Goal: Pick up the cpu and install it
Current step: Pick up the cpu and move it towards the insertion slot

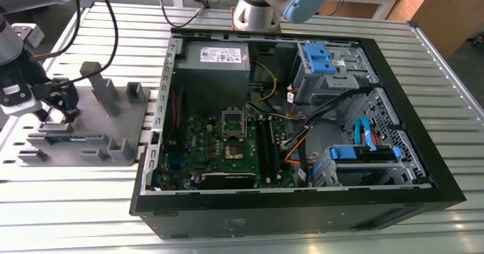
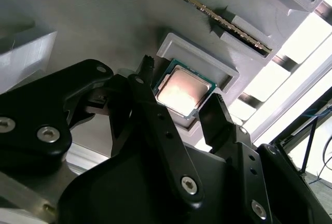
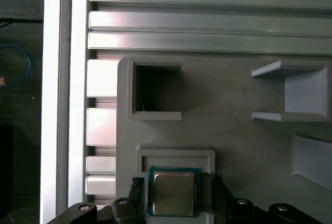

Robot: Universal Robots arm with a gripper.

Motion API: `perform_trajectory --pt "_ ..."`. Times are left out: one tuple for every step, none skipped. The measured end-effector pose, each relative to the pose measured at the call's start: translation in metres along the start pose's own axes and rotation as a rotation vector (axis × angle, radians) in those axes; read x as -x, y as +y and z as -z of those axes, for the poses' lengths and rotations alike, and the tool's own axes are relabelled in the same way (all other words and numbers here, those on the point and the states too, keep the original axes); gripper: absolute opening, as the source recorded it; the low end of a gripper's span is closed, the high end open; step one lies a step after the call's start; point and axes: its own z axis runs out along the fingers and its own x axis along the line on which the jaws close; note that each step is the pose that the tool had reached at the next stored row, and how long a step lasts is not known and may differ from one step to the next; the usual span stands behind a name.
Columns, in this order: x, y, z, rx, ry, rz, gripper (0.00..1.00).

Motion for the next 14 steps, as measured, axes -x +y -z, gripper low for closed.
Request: perform_trajectory --pt "-0.0007 0.0000 0.0001 0.0002 0.0002 0.000 0.62" --pt "-0.0012 -0.0001 0.0001 0.0005 0.0001 0.000 0.62" --pt "-0.0014 -0.0001 0.0002 0.0004 0.0001 0.000 0.62" --pt "-0.0014 0.0000 0.0002 0.0005 0.0001 0.000 0.62" --pt "-0.0016 0.0000 0.0001 0.0005 0.0000 0.000 0.62" --pt "-0.0020 0.0000 0.0002 0.0004 0.0002 0.000 0.62" --pt "-0.0024 0.0000 0.0001 0.0004 0.0001 0.000 0.62" --pt "-0.0028 0.0000 0.0001 0.0005 0.0000 0.000 0.62" --pt "-0.0031 0.0000 0.0001 0.0005 0.0001 0.000 0.62" --pt "-0.0033 0.0000 0.0001 0.0005 0.0002 0.000 0.62" --pt "-0.0033 0.0000 0.0000 0.0005 0.0001 0.000 0.62" --pt "-0.0034 0.0000 -0.0002 0.0005 0.0000 0.000 0.62" --pt "-0.0034 0.0000 -0.0002 0.0005 0.0001 0.000 0.62" --pt "-0.0034 0.0000 -0.0002 0.0005 0.0001 0.000 0.62"
